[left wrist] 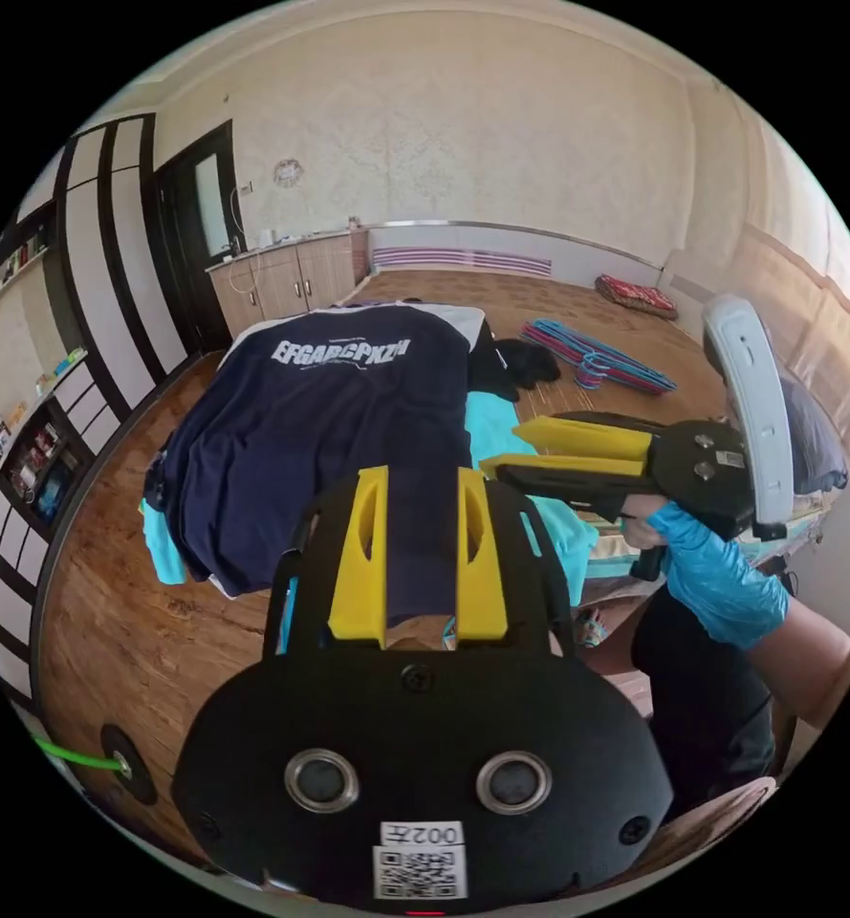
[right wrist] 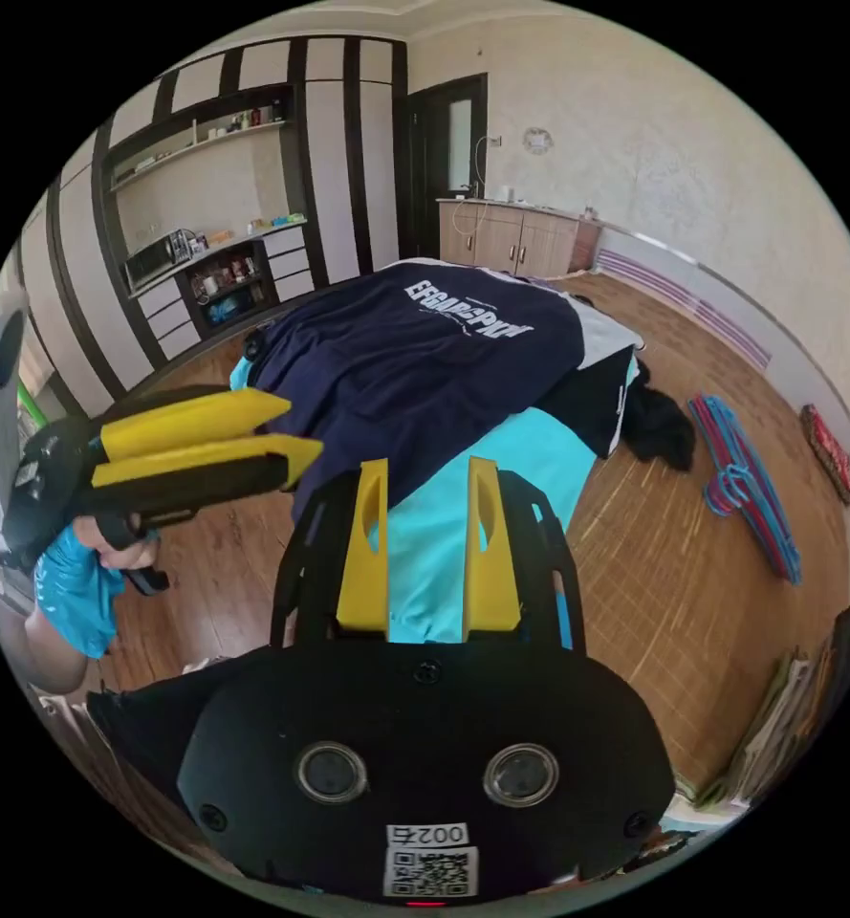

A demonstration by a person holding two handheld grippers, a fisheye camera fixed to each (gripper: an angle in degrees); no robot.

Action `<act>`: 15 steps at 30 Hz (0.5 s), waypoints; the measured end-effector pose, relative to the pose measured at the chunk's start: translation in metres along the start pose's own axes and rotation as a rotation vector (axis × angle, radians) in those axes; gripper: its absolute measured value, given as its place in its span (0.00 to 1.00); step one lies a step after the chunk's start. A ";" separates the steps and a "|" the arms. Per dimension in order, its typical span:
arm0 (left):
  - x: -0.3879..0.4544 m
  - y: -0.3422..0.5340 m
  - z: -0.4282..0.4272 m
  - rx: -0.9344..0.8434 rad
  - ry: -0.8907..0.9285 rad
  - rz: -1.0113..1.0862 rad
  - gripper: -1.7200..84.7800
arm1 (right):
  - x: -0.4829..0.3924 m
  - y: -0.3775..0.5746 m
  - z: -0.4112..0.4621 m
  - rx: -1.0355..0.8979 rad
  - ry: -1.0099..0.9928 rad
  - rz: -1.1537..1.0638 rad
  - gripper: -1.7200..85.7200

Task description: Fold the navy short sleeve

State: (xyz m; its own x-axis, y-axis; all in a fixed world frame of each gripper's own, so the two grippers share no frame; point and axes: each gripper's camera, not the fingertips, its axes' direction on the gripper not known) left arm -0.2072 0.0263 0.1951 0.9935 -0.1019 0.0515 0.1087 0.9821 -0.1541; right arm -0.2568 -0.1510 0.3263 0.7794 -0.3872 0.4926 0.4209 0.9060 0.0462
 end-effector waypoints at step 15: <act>-0.017 0.019 0.066 -0.096 -0.078 -0.027 0.05 | 0.013 -0.012 0.039 -0.026 -0.027 0.143 0.08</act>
State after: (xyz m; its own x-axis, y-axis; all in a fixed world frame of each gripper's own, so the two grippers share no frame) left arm -0.2246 0.0569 0.2566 0.9847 -0.1119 0.1335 0.1422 0.9591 -0.2447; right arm -0.2700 -0.1602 0.3659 0.8198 -0.2496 0.5154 0.3186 0.9466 -0.0484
